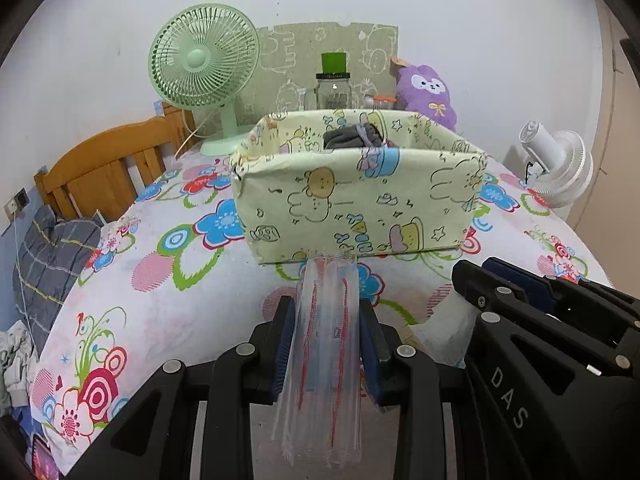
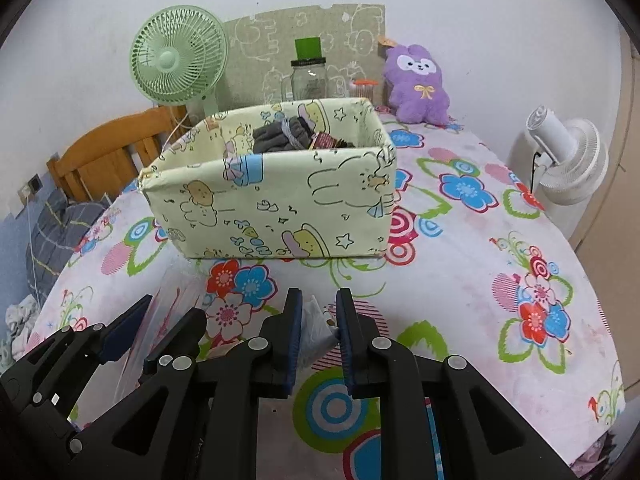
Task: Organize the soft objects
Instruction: 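Lift the plastic bag and white towel over the fabric box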
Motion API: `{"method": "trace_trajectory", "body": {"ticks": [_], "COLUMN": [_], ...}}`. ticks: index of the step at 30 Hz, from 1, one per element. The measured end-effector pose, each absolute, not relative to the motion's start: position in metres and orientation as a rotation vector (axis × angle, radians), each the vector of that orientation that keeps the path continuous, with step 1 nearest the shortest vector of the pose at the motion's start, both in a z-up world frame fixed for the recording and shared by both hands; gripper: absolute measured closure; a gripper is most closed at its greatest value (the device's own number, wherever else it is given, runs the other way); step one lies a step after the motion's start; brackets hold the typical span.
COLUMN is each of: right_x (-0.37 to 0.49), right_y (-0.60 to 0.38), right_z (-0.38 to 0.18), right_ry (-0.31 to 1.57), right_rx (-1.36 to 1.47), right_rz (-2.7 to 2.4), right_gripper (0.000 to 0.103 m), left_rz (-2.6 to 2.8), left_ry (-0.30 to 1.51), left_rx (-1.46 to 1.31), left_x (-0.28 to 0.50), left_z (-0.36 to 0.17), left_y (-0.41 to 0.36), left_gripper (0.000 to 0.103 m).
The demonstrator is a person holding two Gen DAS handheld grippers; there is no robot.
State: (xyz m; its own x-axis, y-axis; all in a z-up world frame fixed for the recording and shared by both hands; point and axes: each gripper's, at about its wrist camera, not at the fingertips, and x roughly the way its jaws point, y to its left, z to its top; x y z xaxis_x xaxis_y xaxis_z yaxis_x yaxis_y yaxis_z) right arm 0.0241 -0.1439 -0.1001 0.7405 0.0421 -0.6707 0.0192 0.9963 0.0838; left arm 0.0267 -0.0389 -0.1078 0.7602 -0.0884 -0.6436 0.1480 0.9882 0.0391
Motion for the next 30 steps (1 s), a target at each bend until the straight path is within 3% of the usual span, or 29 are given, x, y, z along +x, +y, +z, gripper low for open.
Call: {"method": "trace_trajectory", "body": {"ticks": [30], "right_x": [0.002], "right_y": [-0.151], "right_z": [-0.02], "right_ry": [0.583], "right_rx": [0.08], "right_rz": [-0.018], "right_gripper": [0.083], "left_rz": [-0.166], "left_ry": [0.564], "left_rx": [0.078], "left_x": [0.008], "left_z": [-0.031], "left_y": [-0.047], "left_gripper": [0.072]}}
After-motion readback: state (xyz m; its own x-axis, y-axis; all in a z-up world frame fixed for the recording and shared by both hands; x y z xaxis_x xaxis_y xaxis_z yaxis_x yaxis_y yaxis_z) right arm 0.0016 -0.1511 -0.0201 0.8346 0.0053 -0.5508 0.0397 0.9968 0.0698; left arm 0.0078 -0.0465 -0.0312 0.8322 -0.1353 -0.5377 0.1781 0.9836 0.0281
